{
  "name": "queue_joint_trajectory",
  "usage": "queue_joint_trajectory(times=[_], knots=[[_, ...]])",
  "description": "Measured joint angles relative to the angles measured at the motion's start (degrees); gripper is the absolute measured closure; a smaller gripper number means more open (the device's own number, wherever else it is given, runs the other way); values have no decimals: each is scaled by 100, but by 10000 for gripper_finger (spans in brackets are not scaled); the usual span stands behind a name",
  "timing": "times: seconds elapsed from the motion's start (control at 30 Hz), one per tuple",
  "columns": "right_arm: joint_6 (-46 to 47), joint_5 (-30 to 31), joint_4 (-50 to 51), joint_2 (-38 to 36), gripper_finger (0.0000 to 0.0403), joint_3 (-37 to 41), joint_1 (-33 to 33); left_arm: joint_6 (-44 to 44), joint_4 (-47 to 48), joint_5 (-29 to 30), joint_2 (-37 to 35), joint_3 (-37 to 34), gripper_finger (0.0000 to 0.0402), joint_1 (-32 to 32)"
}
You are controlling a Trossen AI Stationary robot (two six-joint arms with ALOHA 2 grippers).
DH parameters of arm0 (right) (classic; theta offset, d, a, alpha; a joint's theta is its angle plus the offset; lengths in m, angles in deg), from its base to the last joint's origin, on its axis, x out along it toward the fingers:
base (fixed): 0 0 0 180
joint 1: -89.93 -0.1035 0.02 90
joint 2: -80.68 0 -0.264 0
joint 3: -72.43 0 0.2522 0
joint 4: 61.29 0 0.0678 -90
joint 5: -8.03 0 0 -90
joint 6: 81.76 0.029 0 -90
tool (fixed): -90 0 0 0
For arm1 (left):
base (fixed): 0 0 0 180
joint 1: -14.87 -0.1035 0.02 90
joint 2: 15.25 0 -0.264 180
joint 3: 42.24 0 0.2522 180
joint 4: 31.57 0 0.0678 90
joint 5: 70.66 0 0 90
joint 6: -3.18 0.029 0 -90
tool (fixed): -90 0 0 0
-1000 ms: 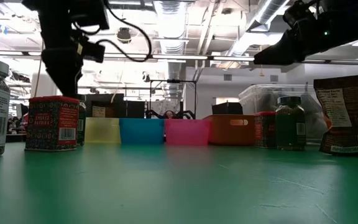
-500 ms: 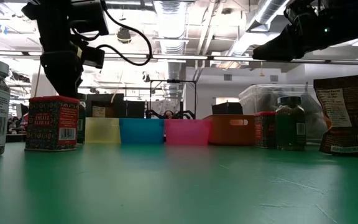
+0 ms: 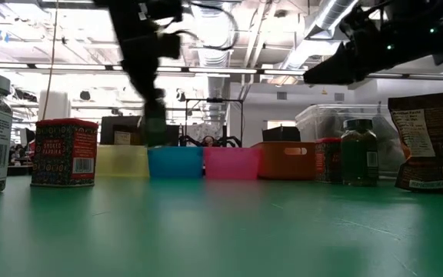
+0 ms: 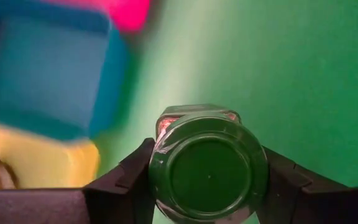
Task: Sort spices by type
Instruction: Put the left green spice bottle into the blue bin
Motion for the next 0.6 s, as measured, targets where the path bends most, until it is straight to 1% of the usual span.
queue_joint_trajectory(times=[0.1, 0.2, 0.3, 0.4, 0.53, 0.6], knots=[[1, -45, -43, 99, 168, 0, -14, 541, 384, -15, 535, 909, 211, -216], [9, -146, -53, 96, 168, 0, -14, 909, 739, -1, 956, 1760, 211, -589], [13, -148, -27, 60, 168, 0, -14, 1262, 982, 21, 1282, 2359, 211, -1038], [14, -196, -23, 43, 168, 0, -14, 1464, 958, -30, 1510, 2621, 211, -1558], [17, -329, -16, 45, 168, 0, -14, 1458, 741, -416, 1804, 2653, 211, -2282], [14, -331, -12, 47, 168, 0, -16, 1435, 606, -448, 1986, 2653, 211, -2526]])
